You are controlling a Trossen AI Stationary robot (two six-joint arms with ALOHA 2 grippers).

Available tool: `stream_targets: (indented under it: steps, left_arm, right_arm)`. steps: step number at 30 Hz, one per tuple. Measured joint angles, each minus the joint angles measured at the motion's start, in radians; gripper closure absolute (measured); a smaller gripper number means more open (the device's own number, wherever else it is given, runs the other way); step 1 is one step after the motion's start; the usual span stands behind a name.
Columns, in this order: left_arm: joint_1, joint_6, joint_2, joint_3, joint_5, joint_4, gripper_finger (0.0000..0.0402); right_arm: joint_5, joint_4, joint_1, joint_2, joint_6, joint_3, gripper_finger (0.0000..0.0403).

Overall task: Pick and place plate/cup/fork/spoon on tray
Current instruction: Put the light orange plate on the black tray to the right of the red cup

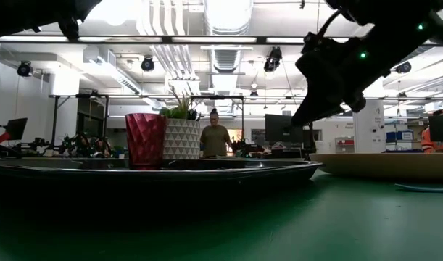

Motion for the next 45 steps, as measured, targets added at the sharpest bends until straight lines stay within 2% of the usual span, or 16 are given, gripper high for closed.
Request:
stream_targets:
  steps: [3, 7, 10, 14, 18, 32, 45]
  left_arm:
    - [0.0, 0.0, 0.001, 0.0, -0.002, 0.0, 0.0402]
    - [0.0, 0.0, 0.006, 0.0, -0.003, -0.001, 0.0402]
    - [0.0, 0.0, 0.01, -0.001, -0.009, -0.001, 0.0402]
    - [0.0, 0.0, 0.008, -0.001, -0.01, -0.001, 0.0402]
    - [0.0, 0.0, 0.007, -0.001, -0.015, 0.0, 0.0402]
    - [0.0, 0.0, 0.008, 0.0, -0.018, 0.0, 0.0402]
    - [0.0, 0.0, 0.009, 0.0, -0.021, 0.0, 0.0402]
  right_arm:
    - [0.04, -0.025, -0.008, -0.011, 0.117, -0.003, 0.0385]
    - [-0.053, -0.137, -0.044, -0.026, 0.369, 0.007, 0.0348]
    - [-0.077, -0.188, -0.052, -0.024, 0.537, 0.007, 0.0306]
    - [-0.107, -0.201, -0.053, -0.024, 0.629, 0.007, 0.0262]
    - [-0.136, -0.201, -0.053, -0.02, 0.648, 0.007, 0.0247]
    - [-0.122, -0.198, -0.086, 0.091, 0.647, 0.007, 0.0281]
    - [-0.118, -0.193, -0.086, 0.095, 0.648, 0.007, 0.0363]
